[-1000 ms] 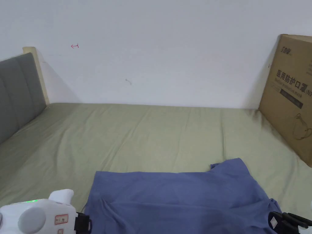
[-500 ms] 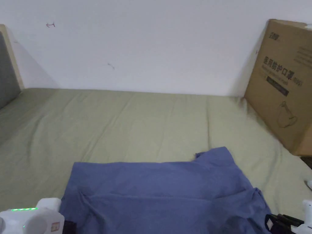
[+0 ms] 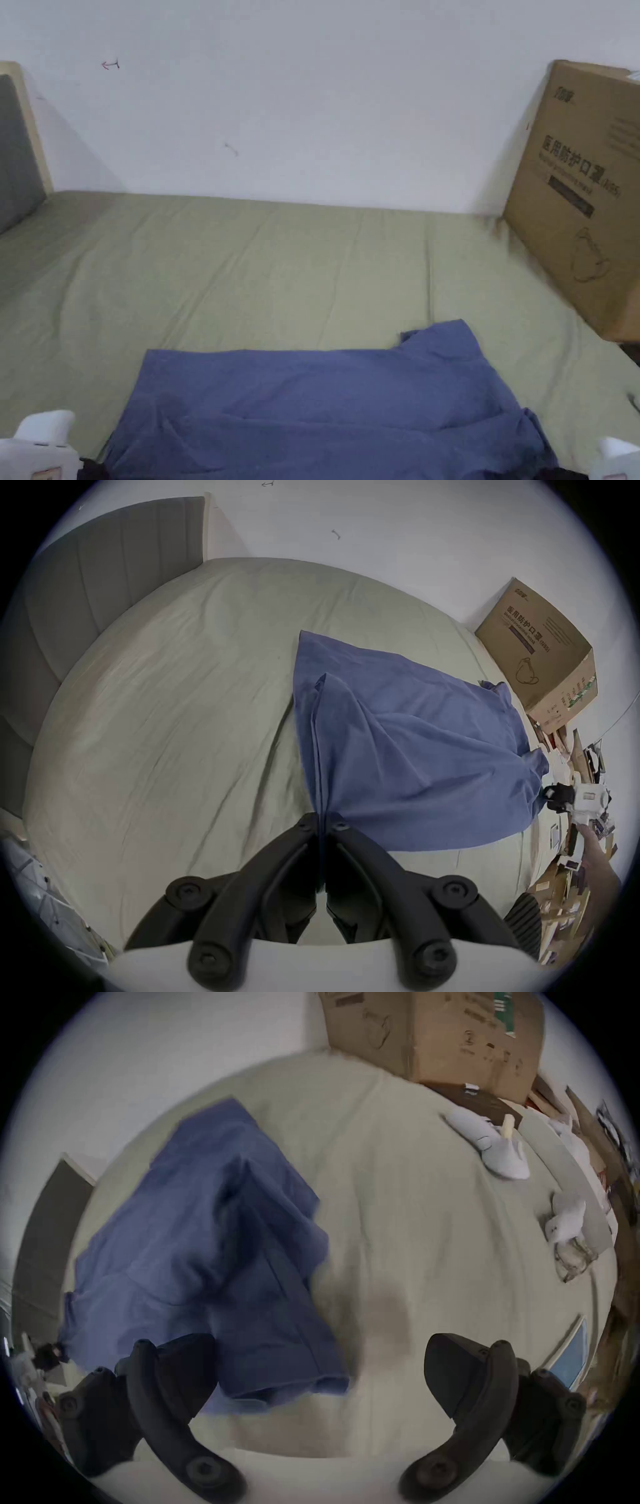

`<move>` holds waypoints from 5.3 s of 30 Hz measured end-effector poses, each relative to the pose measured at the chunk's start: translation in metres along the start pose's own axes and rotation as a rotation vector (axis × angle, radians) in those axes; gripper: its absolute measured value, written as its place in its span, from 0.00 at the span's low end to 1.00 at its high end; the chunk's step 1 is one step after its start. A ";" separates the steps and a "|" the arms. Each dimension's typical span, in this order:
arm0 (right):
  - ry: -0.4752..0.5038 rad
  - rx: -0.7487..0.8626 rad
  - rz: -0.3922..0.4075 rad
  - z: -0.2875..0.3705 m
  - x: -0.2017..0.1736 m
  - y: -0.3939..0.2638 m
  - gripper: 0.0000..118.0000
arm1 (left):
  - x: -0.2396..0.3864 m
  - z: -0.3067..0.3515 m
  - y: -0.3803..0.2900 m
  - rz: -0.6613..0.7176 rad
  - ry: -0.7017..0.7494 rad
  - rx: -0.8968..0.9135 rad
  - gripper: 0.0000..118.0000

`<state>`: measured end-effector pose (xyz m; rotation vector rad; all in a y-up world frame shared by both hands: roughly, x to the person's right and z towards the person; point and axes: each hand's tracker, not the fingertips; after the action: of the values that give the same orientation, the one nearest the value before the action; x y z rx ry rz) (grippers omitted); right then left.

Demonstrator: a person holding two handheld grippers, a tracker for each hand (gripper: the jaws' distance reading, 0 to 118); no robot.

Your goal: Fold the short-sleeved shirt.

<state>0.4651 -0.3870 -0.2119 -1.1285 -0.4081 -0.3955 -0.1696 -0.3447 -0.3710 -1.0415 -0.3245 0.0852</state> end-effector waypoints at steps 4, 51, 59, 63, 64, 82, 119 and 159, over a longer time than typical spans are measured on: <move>-0.043 -0.053 0.145 -0.005 -0.022 -0.007 0.70 | -0.003 -0.007 -0.004 0.018 0.003 -0.013 0.02; 0.351 0.591 0.096 0.214 -0.093 -0.076 0.07 | 0.042 0.158 -0.018 -0.165 -0.155 0.429 0.02; 0.379 0.588 0.125 0.178 -0.133 0.000 0.00 | 0.031 0.073 0.098 -0.124 -0.019 0.175 0.02; 0.361 0.518 0.202 0.153 -0.141 0.012 0.00 | -0.006 -0.012 0.127 -0.067 -0.087 -0.148 0.02; 0.351 0.497 0.215 0.146 -0.143 0.013 0.00 | -0.014 -0.029 0.127 -0.049 -0.072 -0.166 0.03; 0.212 0.312 0.171 0.044 -0.098 0.067 0.02 | 0.009 -0.058 0.080 -0.366 -0.056 -0.065 0.00; 0.141 0.374 0.076 0.109 -0.058 0.038 0.01 | -0.010 0.027 0.084 -0.184 -0.179 0.125 0.00; 0.280 0.728 0.181 0.238 -0.144 -0.113 0.00 | 0.126 0.184 -0.044 -0.232 -0.206 0.515 0.00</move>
<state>0.2582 -0.1960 -0.1074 -0.3860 -0.1713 -0.2086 -0.1097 -0.1860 -0.2200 -0.4807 -0.5744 0.0623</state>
